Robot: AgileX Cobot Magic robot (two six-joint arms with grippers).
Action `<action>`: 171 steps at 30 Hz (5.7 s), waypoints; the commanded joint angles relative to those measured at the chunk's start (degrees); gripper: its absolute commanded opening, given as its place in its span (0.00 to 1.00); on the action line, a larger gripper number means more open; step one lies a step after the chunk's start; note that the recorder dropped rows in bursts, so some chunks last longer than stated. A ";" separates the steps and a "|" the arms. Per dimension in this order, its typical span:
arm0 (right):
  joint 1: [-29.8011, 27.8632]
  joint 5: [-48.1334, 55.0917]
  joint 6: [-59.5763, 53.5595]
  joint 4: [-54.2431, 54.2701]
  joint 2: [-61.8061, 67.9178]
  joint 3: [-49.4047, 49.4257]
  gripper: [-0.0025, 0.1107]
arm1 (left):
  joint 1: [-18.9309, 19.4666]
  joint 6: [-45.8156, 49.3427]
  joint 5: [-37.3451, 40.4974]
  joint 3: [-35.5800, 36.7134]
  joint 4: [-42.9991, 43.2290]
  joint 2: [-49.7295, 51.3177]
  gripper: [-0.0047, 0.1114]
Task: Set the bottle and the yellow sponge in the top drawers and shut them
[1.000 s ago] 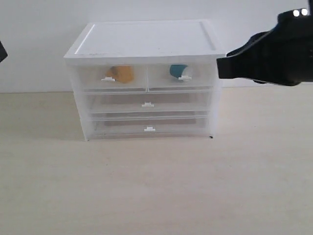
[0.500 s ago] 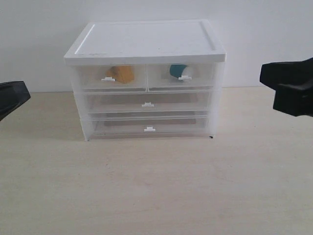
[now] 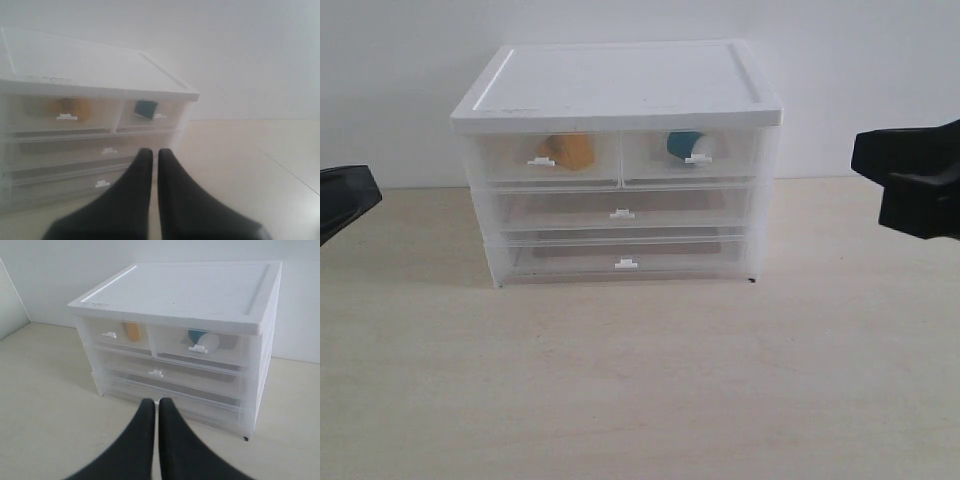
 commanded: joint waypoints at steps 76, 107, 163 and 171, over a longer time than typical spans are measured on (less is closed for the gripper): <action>-0.24 -0.47 -0.17 -0.11 -0.38 0.29 0.02 | 28.74 36.51 27.94 22.50 -21.14 -40.92 0.07; -11.73 -17.09 0.76 3.42 -24.29 24.24 0.02 | 28.84 36.51 27.94 22.50 -21.13 -40.92 0.07; -18.53 13.33 -18.49 13.98 -44.27 33.49 0.02 | 28.83 36.51 27.94 22.50 -21.13 -40.92 0.07; -18.53 13.17 -18.49 13.98 -44.27 33.49 0.02 | 28.83 36.51 27.94 22.50 -21.13 -40.92 0.07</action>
